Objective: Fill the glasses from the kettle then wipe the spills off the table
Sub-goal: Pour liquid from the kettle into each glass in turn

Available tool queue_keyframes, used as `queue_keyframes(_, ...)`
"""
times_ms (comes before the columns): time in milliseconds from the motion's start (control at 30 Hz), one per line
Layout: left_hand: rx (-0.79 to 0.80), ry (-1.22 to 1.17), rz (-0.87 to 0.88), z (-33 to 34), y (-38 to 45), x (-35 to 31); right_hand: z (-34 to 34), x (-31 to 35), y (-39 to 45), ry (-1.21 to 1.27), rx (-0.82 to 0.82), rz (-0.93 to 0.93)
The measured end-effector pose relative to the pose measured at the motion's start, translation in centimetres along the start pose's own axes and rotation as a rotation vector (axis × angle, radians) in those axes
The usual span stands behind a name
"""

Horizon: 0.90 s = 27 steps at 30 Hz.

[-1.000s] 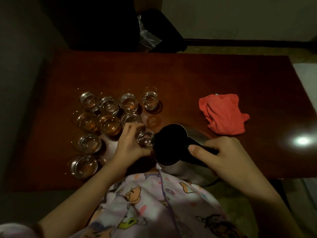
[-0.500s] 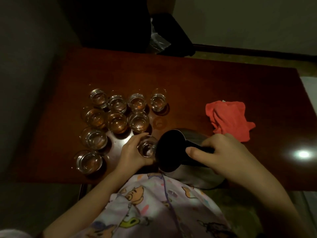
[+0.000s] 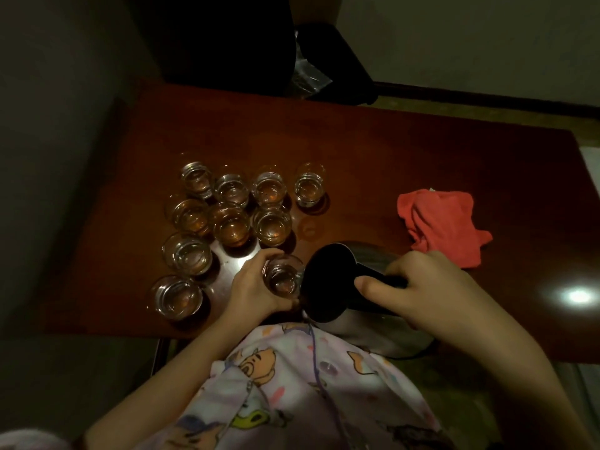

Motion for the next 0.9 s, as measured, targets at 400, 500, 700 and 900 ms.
queue_keyframes(400, 0.038, -0.04, 0.025, -0.1, 0.0, -0.8, -0.9, 1.3, 0.2, -0.11, 0.054, 0.017)
queue_keyframes(500, 0.049, -0.052, 0.035, -0.1, 0.0, -0.9, -0.9, 1.4, 0.1, -0.122, 0.06, 0.016)
queue_keyframes(700, 0.044, -0.057, 0.049, 0.0, -0.1, -0.9, -0.9, 1.7, -0.1, -0.14, 0.069, 0.023)
queue_keyframes(900, 0.035, -0.041, 0.061, 0.2, 0.0, -0.9, -1.2, 2.2, -0.1, -0.18, 0.07, 0.048)
Point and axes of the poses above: each hand's wrist, its own y-axis towards the middle knuckle, its own z-axis out of the palm, x = y × z, the point moved 4 cm from there along y, towards the middle knuckle, and after that the axes turned 4 degrees about -x, right-handed, at the moved point
